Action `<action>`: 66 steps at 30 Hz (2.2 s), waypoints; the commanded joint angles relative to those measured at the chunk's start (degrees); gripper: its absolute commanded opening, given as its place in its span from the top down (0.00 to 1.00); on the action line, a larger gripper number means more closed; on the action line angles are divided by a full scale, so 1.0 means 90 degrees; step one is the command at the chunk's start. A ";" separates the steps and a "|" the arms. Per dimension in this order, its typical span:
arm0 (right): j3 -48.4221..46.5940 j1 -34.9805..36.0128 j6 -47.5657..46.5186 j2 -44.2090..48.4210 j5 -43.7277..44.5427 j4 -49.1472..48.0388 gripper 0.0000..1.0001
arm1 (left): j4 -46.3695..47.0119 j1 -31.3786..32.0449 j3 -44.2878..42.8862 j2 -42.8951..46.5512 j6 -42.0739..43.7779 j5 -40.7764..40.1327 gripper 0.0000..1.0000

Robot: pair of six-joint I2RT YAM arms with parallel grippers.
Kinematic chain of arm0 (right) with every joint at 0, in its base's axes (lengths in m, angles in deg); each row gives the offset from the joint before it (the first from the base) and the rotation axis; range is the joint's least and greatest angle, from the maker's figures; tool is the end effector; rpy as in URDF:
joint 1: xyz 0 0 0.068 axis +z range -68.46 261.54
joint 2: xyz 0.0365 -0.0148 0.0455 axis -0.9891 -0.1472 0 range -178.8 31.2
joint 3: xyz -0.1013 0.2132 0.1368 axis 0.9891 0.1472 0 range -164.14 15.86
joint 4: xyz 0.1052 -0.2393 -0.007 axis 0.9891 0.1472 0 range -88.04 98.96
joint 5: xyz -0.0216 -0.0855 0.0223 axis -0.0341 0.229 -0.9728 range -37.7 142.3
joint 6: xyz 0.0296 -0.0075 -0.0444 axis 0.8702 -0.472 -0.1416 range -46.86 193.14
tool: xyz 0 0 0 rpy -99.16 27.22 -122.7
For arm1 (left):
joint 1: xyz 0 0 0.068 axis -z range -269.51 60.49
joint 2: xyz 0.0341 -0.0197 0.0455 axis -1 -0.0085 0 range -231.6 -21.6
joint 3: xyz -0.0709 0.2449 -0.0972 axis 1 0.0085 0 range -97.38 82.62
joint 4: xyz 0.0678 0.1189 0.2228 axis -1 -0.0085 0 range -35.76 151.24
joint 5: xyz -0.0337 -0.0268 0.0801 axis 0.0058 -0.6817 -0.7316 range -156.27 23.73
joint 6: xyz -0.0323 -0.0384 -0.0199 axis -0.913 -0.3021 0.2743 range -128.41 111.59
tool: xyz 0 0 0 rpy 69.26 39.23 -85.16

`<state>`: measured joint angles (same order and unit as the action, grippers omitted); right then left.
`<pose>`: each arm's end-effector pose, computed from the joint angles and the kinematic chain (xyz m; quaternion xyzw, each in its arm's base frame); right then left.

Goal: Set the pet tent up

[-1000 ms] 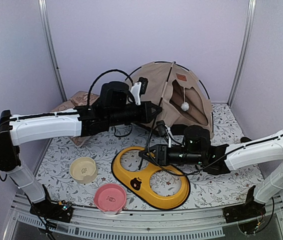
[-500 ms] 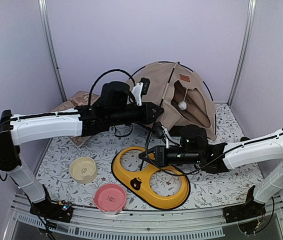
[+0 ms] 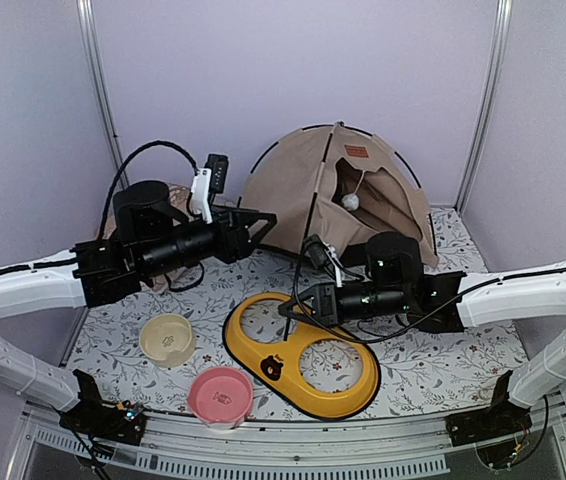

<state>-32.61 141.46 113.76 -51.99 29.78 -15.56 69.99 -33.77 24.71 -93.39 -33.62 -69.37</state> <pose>0.1518 0.2893 0.2538 -0.2466 0.7589 0.5480 0.2511 0.1698 -0.2460 0.3539 0.1767 0.7165 -0.4227 0.5260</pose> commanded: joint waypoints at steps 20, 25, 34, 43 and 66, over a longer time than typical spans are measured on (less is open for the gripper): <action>-0.1656 -0.0351 0.0224 -0.0172 -0.1918 0.0151 1.00 | 0.4130 0.0099 0.2216 -0.0819 0.0340 0.0049 0.55; -0.1740 -0.0357 0.0431 -0.0141 -0.1932 0.0067 1.00 | 0.4466 0.0381 0.1982 -0.1253 0.0574 -0.0209 0.46; -0.1886 -0.0365 0.1166 -0.0197 -0.1761 -0.0276 1.00 | 0.5105 0.0581 0.1552 -0.1938 0.0804 -0.0924 0.28; -0.2525 -0.0537 0.2329 -0.0378 -0.1328 -0.0745 1.00 | 0.5481 0.0598 0.1864 -0.1871 0.0920 -0.1427 0.27; -0.3343 -0.0643 0.2925 -0.0873 -0.1166 -0.1003 1.00 | 0.6250 0.0853 0.0720 -0.2881 0.3349 -0.3167 0.28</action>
<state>-60.45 135.88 140.49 -59.21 19.02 -20.59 122.38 -27.01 33.60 -116.60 -9.49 -93.85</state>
